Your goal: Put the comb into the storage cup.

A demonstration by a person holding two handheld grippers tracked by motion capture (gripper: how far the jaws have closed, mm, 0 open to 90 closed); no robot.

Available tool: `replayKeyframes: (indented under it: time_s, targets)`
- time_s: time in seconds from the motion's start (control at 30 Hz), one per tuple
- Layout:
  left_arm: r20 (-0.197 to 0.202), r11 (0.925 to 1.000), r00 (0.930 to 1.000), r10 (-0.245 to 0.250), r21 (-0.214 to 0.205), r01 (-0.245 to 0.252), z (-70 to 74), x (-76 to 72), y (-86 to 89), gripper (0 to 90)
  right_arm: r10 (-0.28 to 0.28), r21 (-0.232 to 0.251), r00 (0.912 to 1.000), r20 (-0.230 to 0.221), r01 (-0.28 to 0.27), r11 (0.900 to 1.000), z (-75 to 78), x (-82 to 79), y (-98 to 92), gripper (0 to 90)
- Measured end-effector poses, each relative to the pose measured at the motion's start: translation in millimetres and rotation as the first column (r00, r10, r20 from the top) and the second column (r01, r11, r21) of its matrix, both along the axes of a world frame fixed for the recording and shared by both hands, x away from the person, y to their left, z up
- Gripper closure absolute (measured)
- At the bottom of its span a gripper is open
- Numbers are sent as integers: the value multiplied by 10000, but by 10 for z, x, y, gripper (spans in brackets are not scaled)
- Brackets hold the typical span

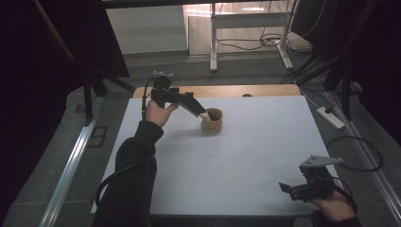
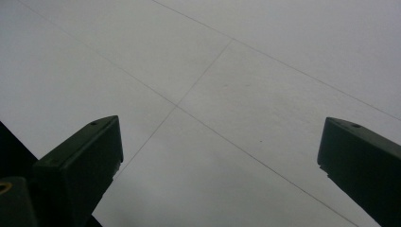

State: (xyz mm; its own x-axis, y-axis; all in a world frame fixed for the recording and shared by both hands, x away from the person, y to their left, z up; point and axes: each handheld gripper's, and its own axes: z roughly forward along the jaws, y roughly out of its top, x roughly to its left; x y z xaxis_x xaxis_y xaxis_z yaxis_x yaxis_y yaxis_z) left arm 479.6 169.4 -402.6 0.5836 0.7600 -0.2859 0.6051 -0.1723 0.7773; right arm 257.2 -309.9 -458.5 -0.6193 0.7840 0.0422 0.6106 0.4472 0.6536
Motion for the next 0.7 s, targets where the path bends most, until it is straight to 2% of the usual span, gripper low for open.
replayKeyframes:
  time_s: [0.37,0.7]
  targets:
    - [529,9991,9978,-397,174,388,11,-92,14,80,-5,-11,10000,0,5,10000,0,0,2,14]
    - [1129,9988,9932,-267,433,219,12,-185,40,13,-17,-20,10000,1,17,10000,0,-1,3,14]
